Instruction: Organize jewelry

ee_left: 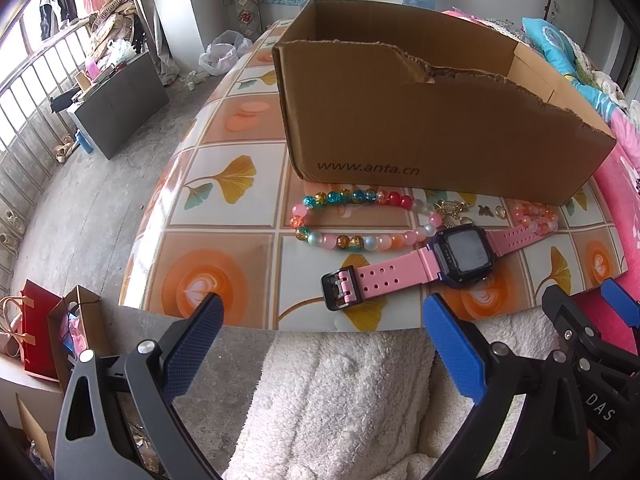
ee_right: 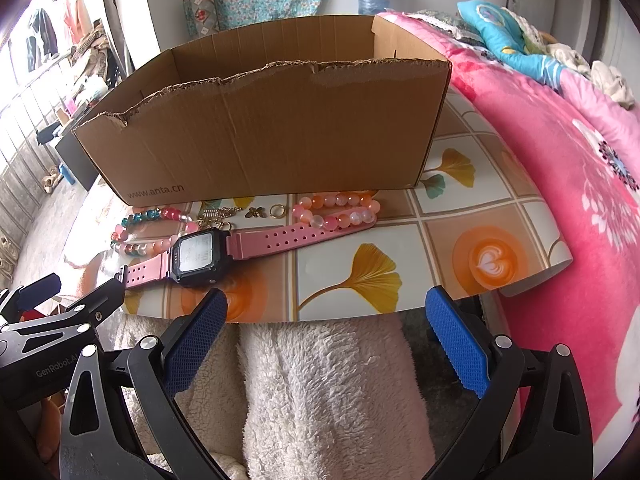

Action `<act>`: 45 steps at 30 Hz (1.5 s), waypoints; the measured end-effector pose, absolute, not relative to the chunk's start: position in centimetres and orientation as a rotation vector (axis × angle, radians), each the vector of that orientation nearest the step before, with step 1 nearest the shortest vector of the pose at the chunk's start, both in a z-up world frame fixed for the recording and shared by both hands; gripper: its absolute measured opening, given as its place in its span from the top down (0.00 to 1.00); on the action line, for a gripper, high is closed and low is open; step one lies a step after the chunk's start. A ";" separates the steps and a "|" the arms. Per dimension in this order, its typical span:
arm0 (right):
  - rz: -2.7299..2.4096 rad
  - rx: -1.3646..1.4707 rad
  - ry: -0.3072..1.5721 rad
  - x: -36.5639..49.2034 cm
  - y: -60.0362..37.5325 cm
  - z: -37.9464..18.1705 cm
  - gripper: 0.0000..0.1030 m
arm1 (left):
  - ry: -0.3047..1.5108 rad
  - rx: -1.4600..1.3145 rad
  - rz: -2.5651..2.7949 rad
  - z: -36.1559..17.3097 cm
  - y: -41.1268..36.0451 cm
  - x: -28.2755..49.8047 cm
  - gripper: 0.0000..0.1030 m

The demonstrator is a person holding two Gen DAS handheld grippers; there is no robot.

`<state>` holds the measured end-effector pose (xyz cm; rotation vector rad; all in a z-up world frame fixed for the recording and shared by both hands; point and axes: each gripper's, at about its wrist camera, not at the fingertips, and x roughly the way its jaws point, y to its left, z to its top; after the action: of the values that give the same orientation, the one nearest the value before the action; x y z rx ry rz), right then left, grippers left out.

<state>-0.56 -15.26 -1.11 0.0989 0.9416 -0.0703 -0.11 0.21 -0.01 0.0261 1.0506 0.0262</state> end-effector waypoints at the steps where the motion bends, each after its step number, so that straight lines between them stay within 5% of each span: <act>1: -0.070 0.099 0.942 -0.6 -15.3 -1.1 0.07 | 1.051 0.027 0.027 0.0 0.2 -0.1 0.05; 32: -0.105 -0.043 0.892 0.1 -14.9 0.2 0.07 | 0.955 -0.040 -0.101 -0.7 3.1 0.7 0.05; 39: 0.037 0.021 0.590 -2.4 -15.8 3.8 0.07 | 0.824 -0.080 -0.219 0.5 4.5 0.5 0.05; 45: 0.133 -0.085 0.637 -1.6 -14.7 2.7 0.07 | 0.795 -0.179 -0.382 1.5 4.9 0.6 0.05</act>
<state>-1.58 -14.67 2.71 -0.0850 0.6374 0.1330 0.58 4.94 1.55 -0.1793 0.7946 -0.3819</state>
